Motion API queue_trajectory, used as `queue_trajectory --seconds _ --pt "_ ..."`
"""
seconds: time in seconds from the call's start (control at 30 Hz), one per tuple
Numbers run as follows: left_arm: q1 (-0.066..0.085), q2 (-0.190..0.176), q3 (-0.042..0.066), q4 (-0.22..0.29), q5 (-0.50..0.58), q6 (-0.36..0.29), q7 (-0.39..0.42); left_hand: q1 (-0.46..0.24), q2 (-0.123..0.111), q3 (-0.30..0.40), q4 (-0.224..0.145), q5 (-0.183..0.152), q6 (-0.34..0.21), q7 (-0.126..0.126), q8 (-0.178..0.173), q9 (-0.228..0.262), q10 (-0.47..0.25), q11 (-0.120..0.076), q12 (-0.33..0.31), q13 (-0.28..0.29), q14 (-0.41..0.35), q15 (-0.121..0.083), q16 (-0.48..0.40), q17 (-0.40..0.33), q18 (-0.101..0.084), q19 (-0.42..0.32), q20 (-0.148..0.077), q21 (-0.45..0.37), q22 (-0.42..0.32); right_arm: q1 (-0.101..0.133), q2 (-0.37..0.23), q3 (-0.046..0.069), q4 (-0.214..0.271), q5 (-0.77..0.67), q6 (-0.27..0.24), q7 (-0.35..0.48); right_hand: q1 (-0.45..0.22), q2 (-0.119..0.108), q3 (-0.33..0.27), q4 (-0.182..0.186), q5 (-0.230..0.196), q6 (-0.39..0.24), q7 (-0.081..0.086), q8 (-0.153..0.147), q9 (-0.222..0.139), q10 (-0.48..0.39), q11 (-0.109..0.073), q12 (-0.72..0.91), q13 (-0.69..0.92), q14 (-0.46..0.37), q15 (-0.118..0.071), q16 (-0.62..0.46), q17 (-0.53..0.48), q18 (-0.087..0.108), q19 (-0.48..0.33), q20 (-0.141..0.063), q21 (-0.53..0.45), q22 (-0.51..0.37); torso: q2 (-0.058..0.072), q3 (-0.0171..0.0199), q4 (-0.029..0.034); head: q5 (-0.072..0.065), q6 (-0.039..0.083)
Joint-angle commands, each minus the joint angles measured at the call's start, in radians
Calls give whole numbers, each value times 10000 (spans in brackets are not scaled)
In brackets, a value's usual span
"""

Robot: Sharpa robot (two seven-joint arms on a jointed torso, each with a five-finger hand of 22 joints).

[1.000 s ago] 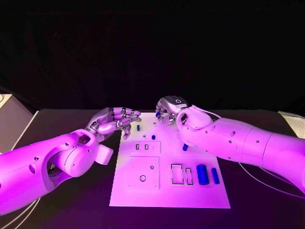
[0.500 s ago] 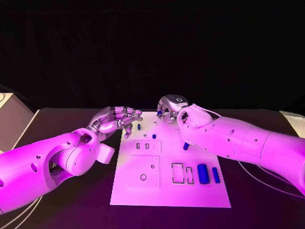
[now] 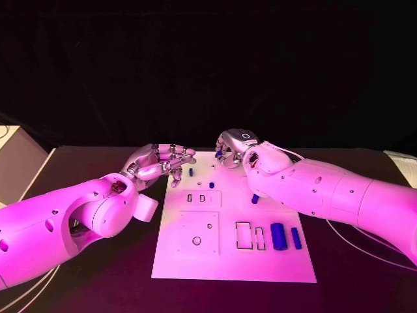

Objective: Assemble the parts on the task board

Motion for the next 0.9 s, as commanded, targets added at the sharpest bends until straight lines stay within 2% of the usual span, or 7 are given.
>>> queue_trajectory --seconds 0.03,0.5,0.77,0.9 --pt "11 -3 8 23 -12 166 62 75 17 11 -13 -39 -61 84 0 16 -8 15 -56 -9 19 34 -31 -8 206 -77 0 -65 -8 -41 31 -17 2 -76 293 73 -47 -7 16 -30 44 20 -31 55 13 11 16 -63 6 -53 -11 -36 -10 15 712 -80 -53 2103 3 -18 7 12 -18" --pt "15 -38 8 82 -12 146 47 75 17 11 -13 -39 -61 84 0 16 -8 15 -56 -9 19 34 -31 -8 206 -77 0 -65 -8 -63 153 -22 -81 -14 375 136 -56 -17 19 -34 58 12 -26 56 19 13 19 -73 4 -59 -10 -43 -16 16 710 -79 -57 2099 15 -13 16 24 -47" --pt "15 -40 9 79 -12 130 37 75 17 11 -13 -39 -61 84 0 16 -8 15 -56 -9 19 34 -31 -8 206 -77 0 -65 -8 -68 171 -28 -44 26 520 189 -76 -43 12 -36 56 -1 -20 55 24 13 25 -86 2 -69 -6 -63 -45 19 704 -77 -65 2091 8 -6 -15 43 -73" --pt "15 -34 9 74 -12 130 36 75 17 11 -13 -39 -61 84 0 16 -8 15 -56 -9 19 34 -31 -8 206 -77 0 -65 -8 -68 182 -32 -42 33 577 186 -101 -78 0 -37 55 -18 -16 52 29 8 30 -99 -1 -82 -2 -91 -89 25 690 -74 -85 2069 2 0 -11 35 -73"
